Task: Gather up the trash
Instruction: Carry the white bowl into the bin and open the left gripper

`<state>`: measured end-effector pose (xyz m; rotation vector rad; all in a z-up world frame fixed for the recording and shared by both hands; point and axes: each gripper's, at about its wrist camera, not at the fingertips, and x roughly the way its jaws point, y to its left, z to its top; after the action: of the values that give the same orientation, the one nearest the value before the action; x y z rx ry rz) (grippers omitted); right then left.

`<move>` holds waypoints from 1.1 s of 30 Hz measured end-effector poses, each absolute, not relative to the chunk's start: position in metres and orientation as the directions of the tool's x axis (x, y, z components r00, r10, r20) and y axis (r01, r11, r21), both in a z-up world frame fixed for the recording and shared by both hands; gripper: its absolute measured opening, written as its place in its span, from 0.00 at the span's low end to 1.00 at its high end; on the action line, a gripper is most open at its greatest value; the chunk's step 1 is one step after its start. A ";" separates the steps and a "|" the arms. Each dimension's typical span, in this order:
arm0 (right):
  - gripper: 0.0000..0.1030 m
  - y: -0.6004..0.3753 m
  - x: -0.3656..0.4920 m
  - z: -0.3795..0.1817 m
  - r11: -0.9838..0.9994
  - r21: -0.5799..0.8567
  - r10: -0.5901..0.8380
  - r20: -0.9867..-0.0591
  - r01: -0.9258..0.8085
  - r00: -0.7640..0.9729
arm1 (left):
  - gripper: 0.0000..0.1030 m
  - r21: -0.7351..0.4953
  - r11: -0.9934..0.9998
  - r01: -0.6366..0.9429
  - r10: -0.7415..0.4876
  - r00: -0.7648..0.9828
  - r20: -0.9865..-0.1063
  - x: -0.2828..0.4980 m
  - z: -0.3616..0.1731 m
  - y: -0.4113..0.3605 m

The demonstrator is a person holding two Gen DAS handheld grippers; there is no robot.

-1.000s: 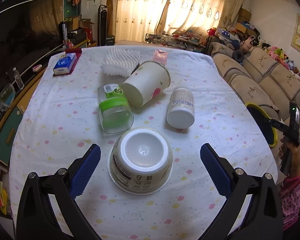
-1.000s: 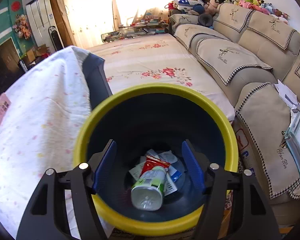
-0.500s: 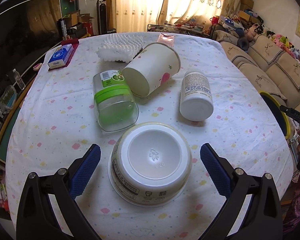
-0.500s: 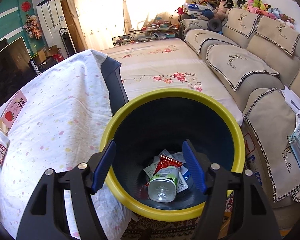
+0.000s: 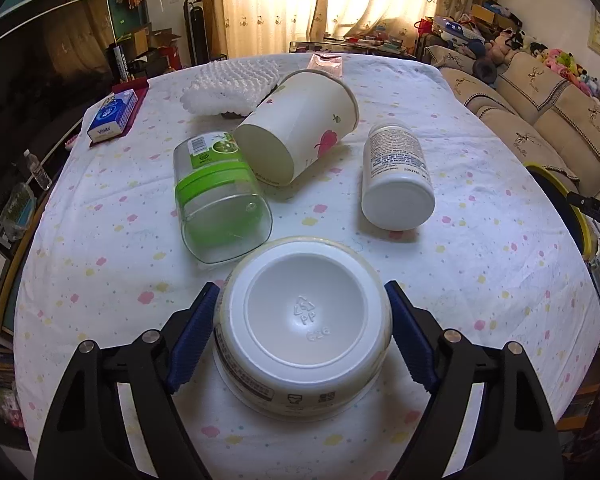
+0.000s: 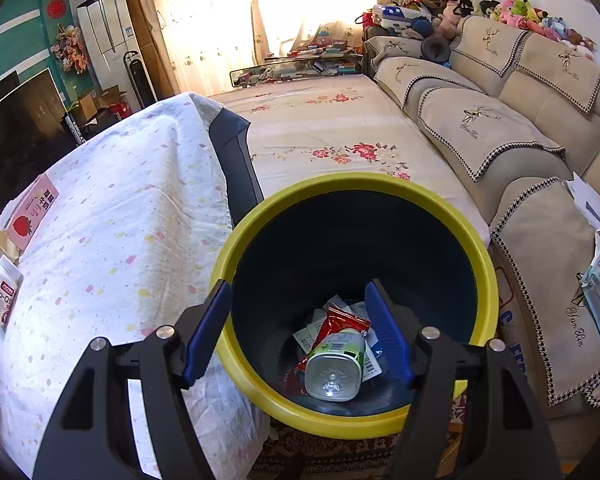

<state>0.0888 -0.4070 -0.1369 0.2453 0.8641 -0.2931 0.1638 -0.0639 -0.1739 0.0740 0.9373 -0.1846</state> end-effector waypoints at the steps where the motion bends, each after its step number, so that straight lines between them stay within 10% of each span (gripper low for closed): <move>1: 0.64 -0.408 0.088 -0.136 0.932 0.098 -0.150 -0.773 0.350 0.617 | 0.78 -0.011 0.981 0.191 -0.122 0.580 -0.805 0.162 -0.173 -0.064; 18: 0.64 -0.454 0.021 -0.113 0.882 0.109 -0.250 -0.717 0.459 0.651 | 0.78 0.010 0.783 0.621 -0.434 0.559 -0.706 0.172 -0.078 -0.247; 33: 0.64 -0.515 -0.027 -0.130 0.814 0.140 -0.292 -0.739 0.563 0.607 | 0.79 -0.062 0.554 0.830 -0.534 0.297 -0.792 0.239 -0.124 -0.497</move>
<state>-0.0267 -0.5152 -0.1296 0.3817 0.7726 -0.5087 0.2389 -0.4974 -0.1239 0.3966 0.8691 -0.9389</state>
